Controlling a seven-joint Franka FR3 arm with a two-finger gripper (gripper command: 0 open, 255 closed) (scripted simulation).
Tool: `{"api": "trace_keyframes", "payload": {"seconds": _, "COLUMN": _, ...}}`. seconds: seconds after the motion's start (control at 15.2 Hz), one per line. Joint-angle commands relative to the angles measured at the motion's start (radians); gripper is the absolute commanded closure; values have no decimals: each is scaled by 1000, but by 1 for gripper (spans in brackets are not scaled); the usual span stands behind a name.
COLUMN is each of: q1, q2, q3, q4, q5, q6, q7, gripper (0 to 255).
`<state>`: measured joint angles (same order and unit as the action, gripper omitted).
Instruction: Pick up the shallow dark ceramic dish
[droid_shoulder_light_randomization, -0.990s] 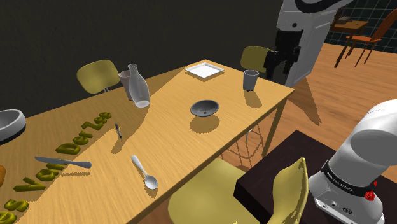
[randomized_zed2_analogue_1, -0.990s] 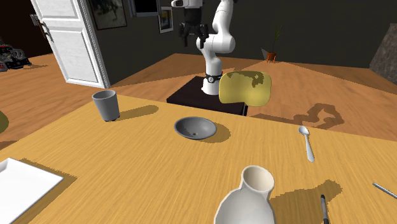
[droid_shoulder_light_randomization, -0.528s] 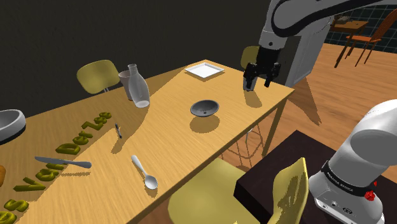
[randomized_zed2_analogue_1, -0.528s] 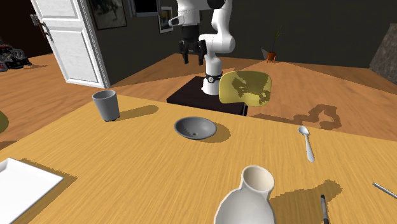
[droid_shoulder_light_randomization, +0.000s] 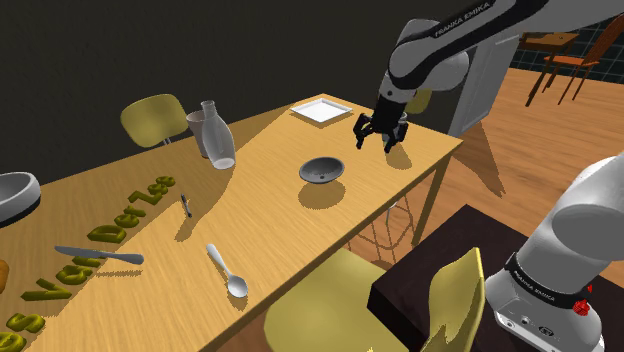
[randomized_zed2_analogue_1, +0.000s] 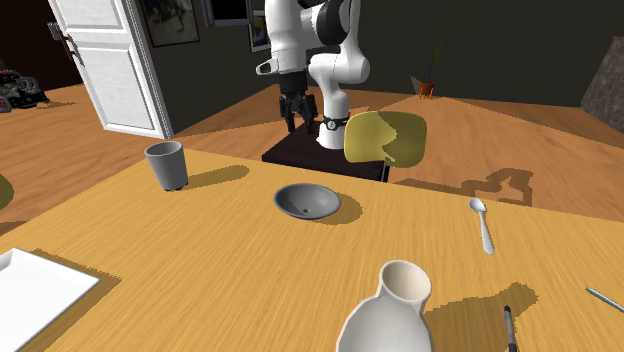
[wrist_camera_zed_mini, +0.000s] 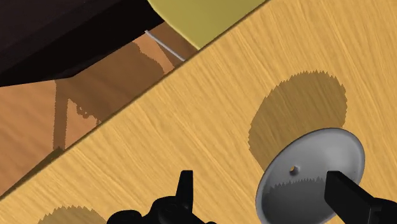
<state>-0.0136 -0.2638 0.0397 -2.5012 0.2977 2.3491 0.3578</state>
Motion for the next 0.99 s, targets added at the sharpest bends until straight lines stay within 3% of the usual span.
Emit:
{"api": "trace_keyframes", "payload": {"seconds": 0.0, "q1": 6, "q2": 75, "q3": -3, "q4": 31, "q5": 47, "q6": 67, "q7": 13, "gripper": 0}}
{"api": "trace_keyframes", "payload": {"seconds": 0.46, "q1": 24, "q2": 344, "q3": 1, "q4": 171, "q5": 259, "q6": 268, "q7": 2, "gripper": 0}}
{"api": "trace_keyframes", "payload": {"seconds": 0.92, "q1": 21, "q2": 412, "q3": 16, "q4": 167, "q5": 325, "q6": 335, "q7": -63, "gripper": 0}}
